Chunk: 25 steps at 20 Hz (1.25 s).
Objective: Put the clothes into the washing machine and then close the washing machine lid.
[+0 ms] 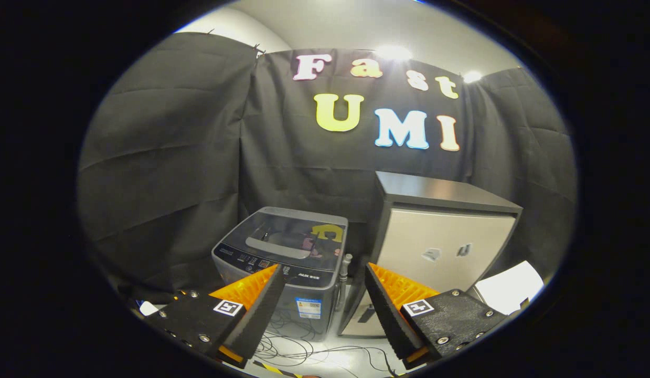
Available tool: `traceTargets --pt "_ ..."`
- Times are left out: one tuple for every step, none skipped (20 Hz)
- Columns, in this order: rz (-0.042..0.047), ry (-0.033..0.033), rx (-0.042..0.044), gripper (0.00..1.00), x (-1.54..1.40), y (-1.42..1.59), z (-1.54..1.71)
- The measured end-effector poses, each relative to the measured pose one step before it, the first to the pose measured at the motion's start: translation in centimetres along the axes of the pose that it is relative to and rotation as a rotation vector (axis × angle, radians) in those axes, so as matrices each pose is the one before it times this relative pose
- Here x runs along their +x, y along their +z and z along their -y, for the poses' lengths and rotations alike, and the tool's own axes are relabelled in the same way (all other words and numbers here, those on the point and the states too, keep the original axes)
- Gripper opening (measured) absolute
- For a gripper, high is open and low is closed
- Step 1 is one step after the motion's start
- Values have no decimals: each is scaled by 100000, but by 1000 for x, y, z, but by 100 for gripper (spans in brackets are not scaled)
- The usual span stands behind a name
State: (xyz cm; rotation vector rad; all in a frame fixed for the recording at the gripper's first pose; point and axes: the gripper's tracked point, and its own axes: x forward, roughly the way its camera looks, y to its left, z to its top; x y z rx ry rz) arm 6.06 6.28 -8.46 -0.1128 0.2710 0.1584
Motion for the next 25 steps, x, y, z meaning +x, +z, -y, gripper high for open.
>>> traceTargets --pt "731 -1347 1516 95 -1362 32 1076" --pt "247 -761 1917 95 -1242 75 879" --pt "858 -1448 1720 95 -1362 134 650" --pt "1369 -963 1082 95 -1297 451 715" --pt "1040 -1370 75 95 -1088 359 596" --pt "726 -1249 -1005 95 -1078 218 640" --pt "655 -1192 -511 95 -834 115 558" --pt "979 -95 -417 95 -773 242 231" --pt "669 -913 -1005 95 -1083 167 354" --pt "267 -1434 -531 95 -771 47 542" --pt "-114 -206 533 95 -727 -235 122" --pt "-726 296 1149 95 -765 -204 -93" --pt "114 -236 664 95 -968 -177 25" --pt "324 -568 73 95 -831 63 186" --pt "5 38 -448 95 -842 -164 -29" --pt "-374 125 -1011 95 -596 -310 -94" --pt "-325 215 -1734 95 -557 -423 87" --pt "-123 108 -1896 95 -374 -53 37" --pt "132 -101 -1097 95 -367 -51 113" --pt "308 -187 354 95 -202 -44 54" --pt "319 462 1224 95 -111 -35 -267" --pt "66 456 701 95 -71 -115 -382" --pt "-85 309 -366 95 -91 -98 -330" --pt "-16 279 -1060 95 60 58 -311" --pt "-71 490 -995 95 -59 -32 -174"
